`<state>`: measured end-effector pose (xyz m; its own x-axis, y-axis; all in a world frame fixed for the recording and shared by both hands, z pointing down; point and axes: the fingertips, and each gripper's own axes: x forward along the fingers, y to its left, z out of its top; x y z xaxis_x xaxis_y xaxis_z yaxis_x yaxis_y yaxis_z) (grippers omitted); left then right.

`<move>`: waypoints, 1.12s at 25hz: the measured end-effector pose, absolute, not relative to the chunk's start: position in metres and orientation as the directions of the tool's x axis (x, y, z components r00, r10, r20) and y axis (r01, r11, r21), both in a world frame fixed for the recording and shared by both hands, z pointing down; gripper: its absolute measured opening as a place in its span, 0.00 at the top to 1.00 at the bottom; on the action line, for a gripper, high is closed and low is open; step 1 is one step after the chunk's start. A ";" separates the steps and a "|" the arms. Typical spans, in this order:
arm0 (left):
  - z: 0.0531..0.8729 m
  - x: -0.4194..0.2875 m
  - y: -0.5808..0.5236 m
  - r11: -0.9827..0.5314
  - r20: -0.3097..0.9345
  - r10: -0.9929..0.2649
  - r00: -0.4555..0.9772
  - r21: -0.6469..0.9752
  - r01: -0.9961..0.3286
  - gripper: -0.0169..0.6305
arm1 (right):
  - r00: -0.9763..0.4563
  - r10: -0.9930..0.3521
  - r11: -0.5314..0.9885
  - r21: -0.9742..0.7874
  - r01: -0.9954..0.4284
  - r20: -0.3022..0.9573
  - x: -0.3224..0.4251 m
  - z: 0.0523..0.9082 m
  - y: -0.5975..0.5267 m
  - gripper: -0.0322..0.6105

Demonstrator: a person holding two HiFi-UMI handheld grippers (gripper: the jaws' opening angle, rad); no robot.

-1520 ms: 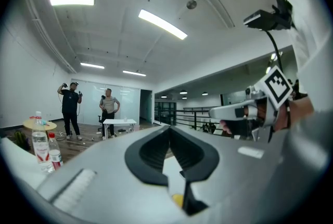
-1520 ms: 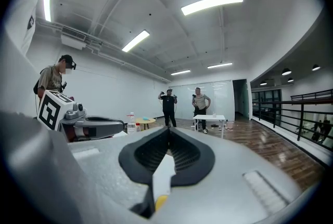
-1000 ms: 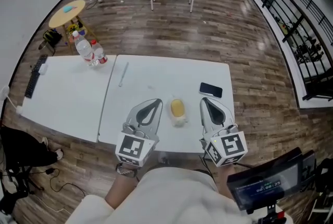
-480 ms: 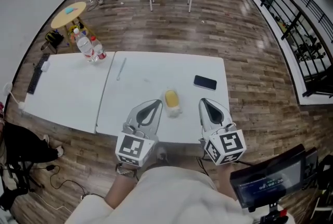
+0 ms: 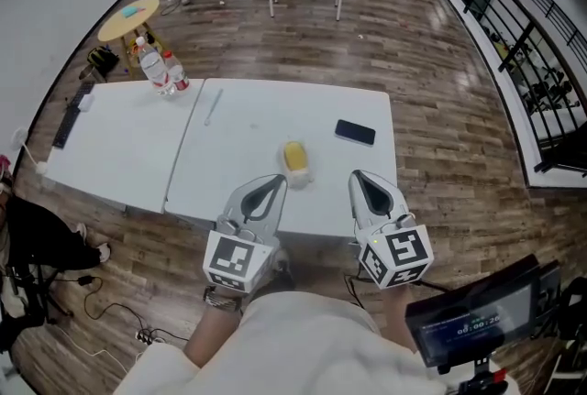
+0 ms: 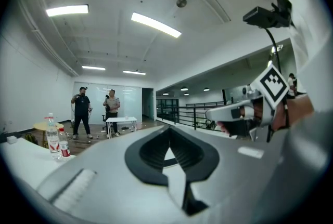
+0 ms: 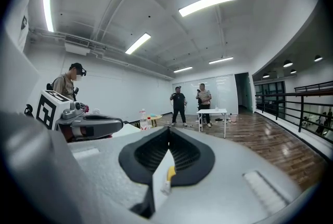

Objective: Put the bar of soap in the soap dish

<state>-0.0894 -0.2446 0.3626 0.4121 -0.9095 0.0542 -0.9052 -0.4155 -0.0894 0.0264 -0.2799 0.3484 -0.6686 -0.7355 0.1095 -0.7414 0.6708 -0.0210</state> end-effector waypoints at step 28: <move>0.367 -0.029 -0.115 -0.397 0.076 -0.917 0.391 -0.088 -0.914 0.96 | -0.680 -0.723 0.679 -0.059 -0.732 0.120 0.090 0.361 -0.150 0.95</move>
<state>-0.0291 -0.1147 0.3669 0.3913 -0.9171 0.0763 -0.9135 -0.3971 -0.0882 0.0897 -0.1500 0.3606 -0.6805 -0.7229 0.1201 -0.7317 0.6791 -0.0589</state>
